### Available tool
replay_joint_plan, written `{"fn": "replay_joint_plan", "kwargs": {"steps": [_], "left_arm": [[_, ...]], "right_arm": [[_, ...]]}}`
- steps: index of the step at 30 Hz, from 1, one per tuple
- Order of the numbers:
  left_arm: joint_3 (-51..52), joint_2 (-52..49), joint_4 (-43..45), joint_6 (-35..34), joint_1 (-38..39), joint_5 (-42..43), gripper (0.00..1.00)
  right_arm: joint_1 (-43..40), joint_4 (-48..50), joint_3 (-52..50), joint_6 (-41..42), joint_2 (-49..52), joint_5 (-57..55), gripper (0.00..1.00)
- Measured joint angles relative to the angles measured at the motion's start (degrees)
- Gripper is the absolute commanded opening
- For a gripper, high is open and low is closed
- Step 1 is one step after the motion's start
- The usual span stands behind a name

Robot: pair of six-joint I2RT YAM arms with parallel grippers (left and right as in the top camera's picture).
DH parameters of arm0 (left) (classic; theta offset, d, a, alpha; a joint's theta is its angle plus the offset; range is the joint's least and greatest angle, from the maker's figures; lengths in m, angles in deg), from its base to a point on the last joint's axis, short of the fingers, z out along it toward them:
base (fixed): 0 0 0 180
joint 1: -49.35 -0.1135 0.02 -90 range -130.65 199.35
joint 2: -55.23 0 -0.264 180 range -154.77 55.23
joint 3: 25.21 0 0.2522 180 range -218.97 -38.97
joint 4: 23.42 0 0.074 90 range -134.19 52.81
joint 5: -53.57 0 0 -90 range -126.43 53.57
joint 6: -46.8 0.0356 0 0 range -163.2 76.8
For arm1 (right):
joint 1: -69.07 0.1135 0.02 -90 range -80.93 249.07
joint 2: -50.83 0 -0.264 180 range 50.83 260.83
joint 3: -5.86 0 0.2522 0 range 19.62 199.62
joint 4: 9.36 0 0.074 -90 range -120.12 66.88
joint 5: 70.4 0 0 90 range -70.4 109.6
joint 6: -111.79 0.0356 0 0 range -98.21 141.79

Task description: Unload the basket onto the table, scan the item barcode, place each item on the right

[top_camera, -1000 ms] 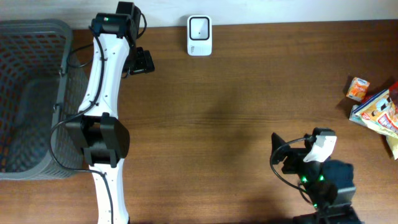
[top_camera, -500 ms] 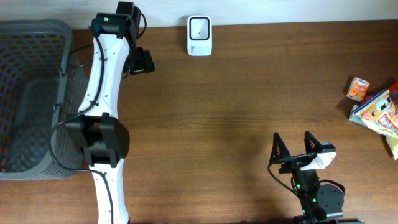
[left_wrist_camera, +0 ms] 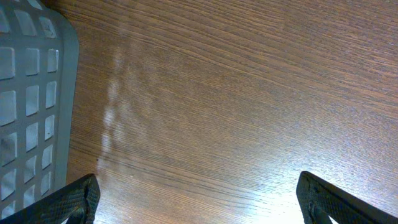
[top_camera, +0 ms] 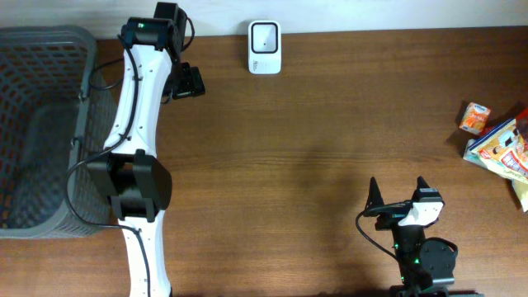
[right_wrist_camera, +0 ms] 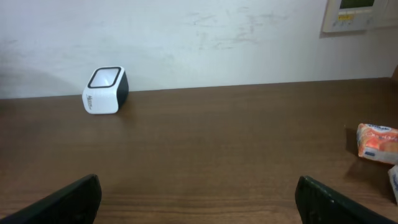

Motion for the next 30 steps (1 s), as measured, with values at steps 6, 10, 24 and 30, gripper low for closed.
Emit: {"fn": "replay_joint_plan", "kwargs": {"steps": [6, 10, 24, 30], "left_arm": [[0.0, 0.0, 0.0, 0.0, 0.0, 0.0, 0.99], [0.0, 0.0, 0.0, 0.0, 0.0, 0.0, 0.99], [0.0, 0.0, 0.0, 0.0, 0.0, 0.0, 0.99], [0.0, 0.0, 0.0, 0.0, 0.0, 0.0, 0.99]], "right_arm": [[0.0, 0.0, 0.0, -1.6, 0.0, 0.0, 0.98], [0.0, 0.0, 0.0, -1.8, 0.0, 0.0, 0.98], [0.0, 0.0, 0.0, -4.3, 0.0, 0.0, 0.98], [0.0, 0.0, 0.0, -4.4, 0.0, 0.0, 0.98]]}}
